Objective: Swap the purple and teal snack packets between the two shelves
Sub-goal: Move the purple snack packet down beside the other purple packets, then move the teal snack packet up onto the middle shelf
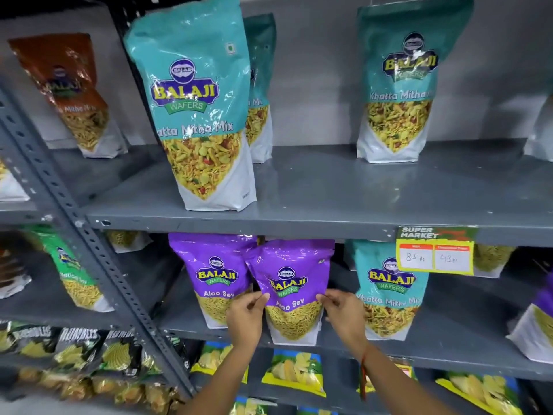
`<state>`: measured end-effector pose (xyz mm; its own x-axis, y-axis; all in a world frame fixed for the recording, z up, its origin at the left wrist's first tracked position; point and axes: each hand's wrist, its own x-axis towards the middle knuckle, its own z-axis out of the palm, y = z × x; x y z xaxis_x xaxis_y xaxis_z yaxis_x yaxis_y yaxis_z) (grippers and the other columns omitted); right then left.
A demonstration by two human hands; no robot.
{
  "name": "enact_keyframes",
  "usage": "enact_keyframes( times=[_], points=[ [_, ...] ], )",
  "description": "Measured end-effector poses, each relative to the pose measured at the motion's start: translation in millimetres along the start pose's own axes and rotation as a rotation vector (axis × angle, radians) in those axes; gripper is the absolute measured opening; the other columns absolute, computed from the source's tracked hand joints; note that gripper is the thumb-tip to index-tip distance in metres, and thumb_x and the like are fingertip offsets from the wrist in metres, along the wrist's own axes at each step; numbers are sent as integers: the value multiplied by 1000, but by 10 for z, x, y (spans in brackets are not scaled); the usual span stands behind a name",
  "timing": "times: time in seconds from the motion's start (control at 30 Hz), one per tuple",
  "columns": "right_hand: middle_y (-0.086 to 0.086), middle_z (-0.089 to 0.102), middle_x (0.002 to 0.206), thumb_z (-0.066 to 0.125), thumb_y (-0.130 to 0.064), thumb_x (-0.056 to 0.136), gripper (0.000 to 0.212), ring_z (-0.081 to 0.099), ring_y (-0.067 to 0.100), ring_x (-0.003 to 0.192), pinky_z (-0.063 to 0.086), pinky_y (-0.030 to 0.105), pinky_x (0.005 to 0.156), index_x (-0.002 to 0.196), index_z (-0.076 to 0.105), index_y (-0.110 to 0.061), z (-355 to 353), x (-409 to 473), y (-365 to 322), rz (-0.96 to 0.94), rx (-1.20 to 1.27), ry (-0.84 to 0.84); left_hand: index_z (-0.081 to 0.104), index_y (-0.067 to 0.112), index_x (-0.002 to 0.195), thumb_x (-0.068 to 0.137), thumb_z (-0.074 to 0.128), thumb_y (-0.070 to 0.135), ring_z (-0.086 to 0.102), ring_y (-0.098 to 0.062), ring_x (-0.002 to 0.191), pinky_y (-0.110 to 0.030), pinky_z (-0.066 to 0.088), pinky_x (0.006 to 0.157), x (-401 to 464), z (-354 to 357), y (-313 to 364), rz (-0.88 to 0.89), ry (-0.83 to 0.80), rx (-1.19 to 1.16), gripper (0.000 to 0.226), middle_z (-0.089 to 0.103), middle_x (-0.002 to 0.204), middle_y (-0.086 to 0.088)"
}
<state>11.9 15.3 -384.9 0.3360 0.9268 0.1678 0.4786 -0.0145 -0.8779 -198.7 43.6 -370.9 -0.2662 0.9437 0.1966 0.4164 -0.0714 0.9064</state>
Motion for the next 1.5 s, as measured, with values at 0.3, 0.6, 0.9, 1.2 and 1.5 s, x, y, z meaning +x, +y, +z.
enact_keyframes(
  times=[0.3,0.6,0.9,1.2,1.5],
  points=[
    [0,79,86,76,-29,83,19,72,8,80,60,33,74,99,77,-18,-439,-450,20,127,85,90,66,27,83,75,80,30,62,-8,68,-10,44,61,-553,174,480,55,15,-156,17,67,72,4],
    [4,73,94,69,-23,90,26,68,17,88,56,39,85,112,69,-9,-1460,-452,348,227,104,434,67,19,119,84,69,39,69,-9,99,-34,57,86,-911,1137,858,134,-350,-70,41,74,111,2],
    [-4,71,73,69,-21,91,17,62,-17,63,42,5,55,76,74,-14,-1672,133,696,183,53,184,73,16,86,88,59,47,67,-14,70,-26,47,52,-703,1608,841,184,-155,72,35,76,82,0],
    [-11,74,70,70,-20,89,18,69,-7,72,53,25,59,77,80,-11,-1719,-229,666,49,9,291,72,18,74,88,61,45,60,-8,58,-28,40,50,-1032,1382,776,261,-160,49,32,69,65,5],
    [3,72,63,69,-33,85,26,64,20,57,54,43,56,74,70,-9,-1977,-1223,323,-92,-56,274,72,28,68,73,61,68,61,-9,60,-31,49,55,-1804,610,761,241,-155,-246,42,68,67,6]
  ],
)
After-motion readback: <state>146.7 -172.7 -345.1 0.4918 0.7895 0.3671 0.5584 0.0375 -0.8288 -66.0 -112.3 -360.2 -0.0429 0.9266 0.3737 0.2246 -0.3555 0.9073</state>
